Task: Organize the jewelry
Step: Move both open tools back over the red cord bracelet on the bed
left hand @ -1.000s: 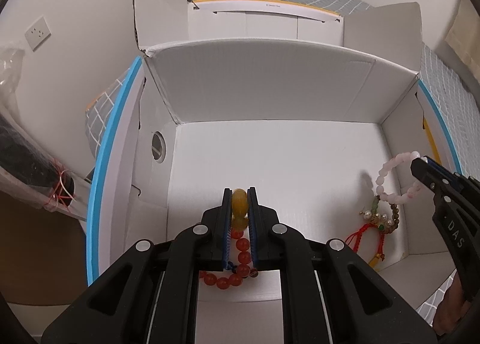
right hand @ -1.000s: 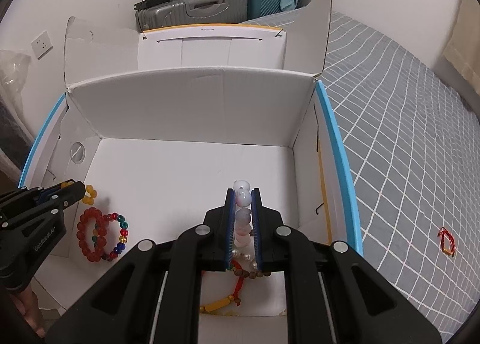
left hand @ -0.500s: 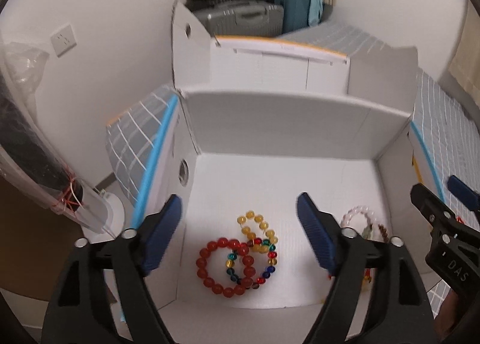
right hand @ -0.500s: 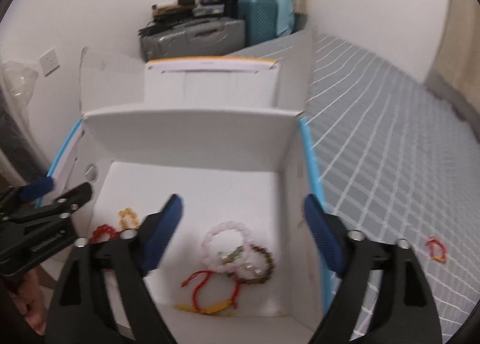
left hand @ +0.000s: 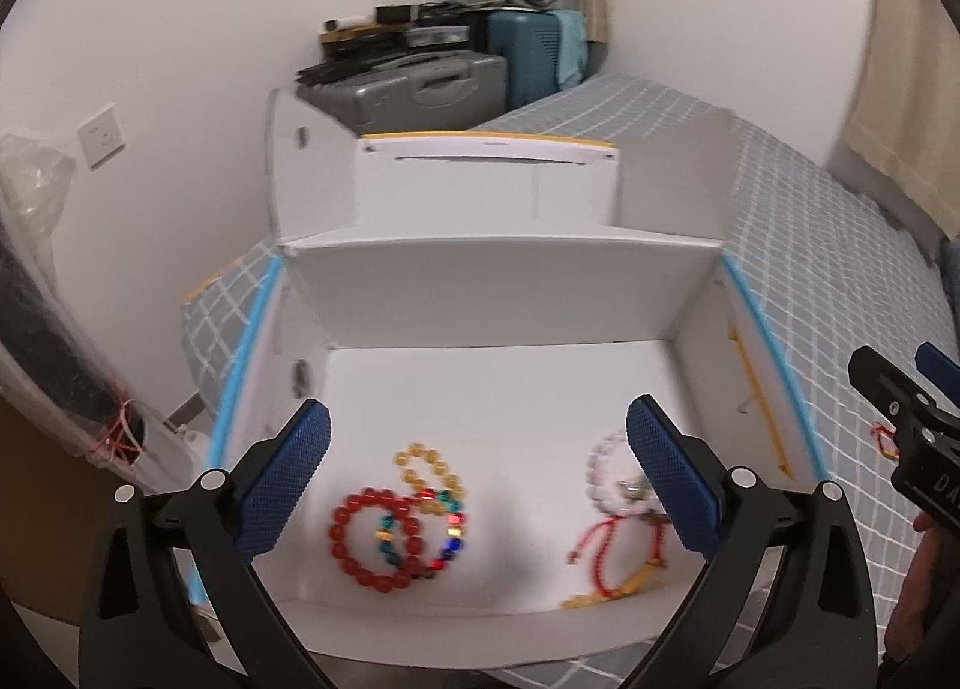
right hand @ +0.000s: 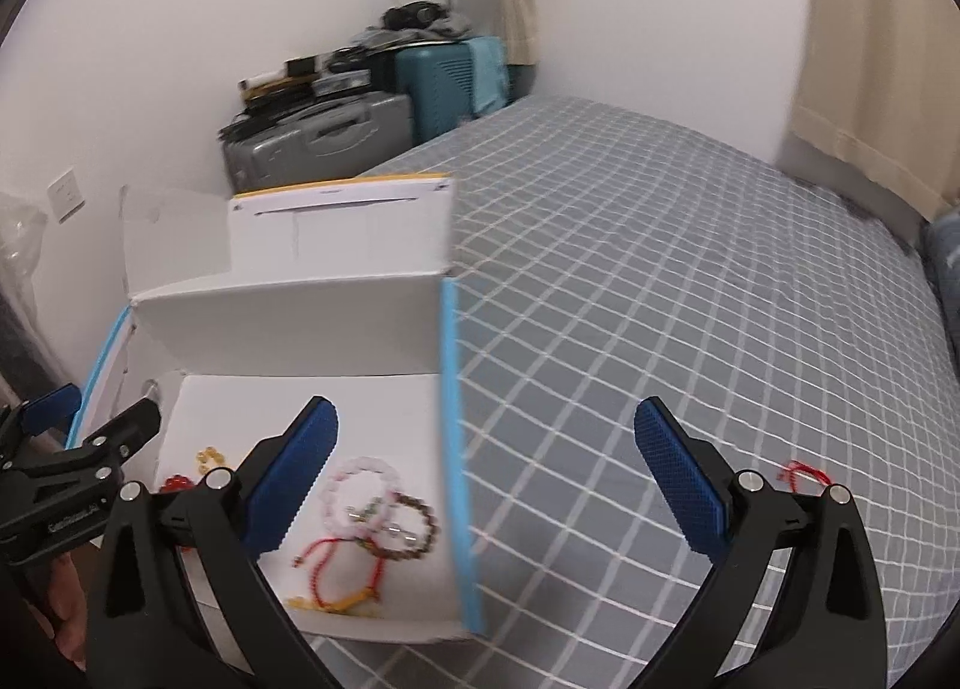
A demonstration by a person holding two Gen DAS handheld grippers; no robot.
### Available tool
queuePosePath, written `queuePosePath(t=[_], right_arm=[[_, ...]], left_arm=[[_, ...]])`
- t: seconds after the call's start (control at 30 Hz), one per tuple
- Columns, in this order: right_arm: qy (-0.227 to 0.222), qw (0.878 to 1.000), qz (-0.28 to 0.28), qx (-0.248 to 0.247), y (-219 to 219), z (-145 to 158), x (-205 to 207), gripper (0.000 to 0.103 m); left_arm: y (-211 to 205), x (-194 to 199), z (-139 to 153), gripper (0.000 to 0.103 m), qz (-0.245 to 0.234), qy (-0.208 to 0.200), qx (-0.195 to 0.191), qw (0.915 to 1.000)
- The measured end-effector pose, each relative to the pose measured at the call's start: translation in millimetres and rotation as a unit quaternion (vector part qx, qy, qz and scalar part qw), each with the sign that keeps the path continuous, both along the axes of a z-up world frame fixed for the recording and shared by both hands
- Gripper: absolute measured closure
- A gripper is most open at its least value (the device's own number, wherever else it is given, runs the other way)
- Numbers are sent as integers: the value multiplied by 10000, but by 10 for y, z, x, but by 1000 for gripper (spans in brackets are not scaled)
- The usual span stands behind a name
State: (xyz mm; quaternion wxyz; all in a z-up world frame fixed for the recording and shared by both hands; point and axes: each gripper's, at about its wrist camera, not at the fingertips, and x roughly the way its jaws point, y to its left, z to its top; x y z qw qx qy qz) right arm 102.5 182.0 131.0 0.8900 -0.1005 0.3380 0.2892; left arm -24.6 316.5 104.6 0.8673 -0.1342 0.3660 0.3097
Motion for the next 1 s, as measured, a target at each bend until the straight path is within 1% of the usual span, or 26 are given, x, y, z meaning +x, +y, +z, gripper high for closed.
queuePosePath(t=[0.13,0.23,0.33,0.43,0.53,0.6,0.7,0.83,1.0], right_arm=[[-57,9995,-308,-69,-355,-61,123,8],[-129,9982,-573,-147,-692,-162,271,8],[42,9957,-917,-83,-1118,-300,520,8],[195,9932,-1145,-7,-1471,-421,728,8],[344,9902,-1350,76,-1822,-548,935,8],[425,9888,-1428,-24,-1968,-645,1058,8],[503,9870,-1522,-81,-2140,-794,1198,8],[756,9832,-1657,-77,-2318,-1033,1426,8],[1075,9789,-1734,-109,-2430,-1349,1690,8]], left_arm=[[-265,171,33,6,-310,11,38,9995],[-524,336,70,6,-608,-17,44,9981],[-835,548,89,6,-909,-77,76,9958],[-1187,807,35,6,-1205,-79,85,9927],[-1572,1113,-101,6,-1546,8,4,9880],[-1754,1278,-186,6,-1706,76,-39,9853],[-2044,1593,-401,6,-1948,226,-157,9805],[-2269,1911,-699,6,-2119,472,-166,9760],[-2370,2170,-1124,6,-2237,813,-233,9710]])
